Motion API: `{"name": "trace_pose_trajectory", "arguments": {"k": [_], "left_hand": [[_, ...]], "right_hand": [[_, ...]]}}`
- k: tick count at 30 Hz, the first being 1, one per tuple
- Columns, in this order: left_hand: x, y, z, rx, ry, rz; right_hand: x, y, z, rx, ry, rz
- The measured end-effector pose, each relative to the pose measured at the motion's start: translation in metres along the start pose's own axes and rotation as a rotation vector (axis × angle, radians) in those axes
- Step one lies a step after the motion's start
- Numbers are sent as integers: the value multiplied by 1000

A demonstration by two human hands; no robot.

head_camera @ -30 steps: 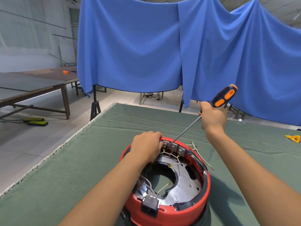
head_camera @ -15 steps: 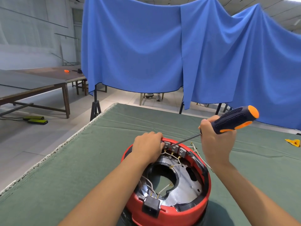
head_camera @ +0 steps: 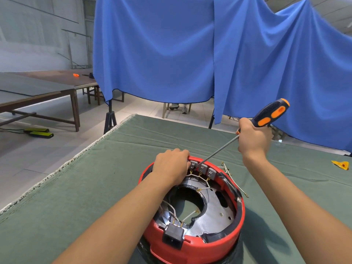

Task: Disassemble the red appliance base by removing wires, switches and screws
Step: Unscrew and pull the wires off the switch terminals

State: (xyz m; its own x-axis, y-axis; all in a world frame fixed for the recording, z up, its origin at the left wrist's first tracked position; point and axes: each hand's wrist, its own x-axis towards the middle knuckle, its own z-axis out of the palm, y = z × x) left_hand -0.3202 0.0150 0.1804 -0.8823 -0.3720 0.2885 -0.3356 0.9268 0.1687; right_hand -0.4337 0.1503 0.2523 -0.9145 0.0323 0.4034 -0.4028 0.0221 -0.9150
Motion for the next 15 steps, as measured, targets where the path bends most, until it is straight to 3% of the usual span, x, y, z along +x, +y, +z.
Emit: {"name": "trace_pose_trajectory", "arguments": {"k": [8,15], "left_hand": [[-4,0,-2,-19,-14,-6],[-3,-2,-4,-34,-6,-7]], "right_hand": [[3,5,-1,43,26,46],[-37,8,-18,168,24,-146]]}}
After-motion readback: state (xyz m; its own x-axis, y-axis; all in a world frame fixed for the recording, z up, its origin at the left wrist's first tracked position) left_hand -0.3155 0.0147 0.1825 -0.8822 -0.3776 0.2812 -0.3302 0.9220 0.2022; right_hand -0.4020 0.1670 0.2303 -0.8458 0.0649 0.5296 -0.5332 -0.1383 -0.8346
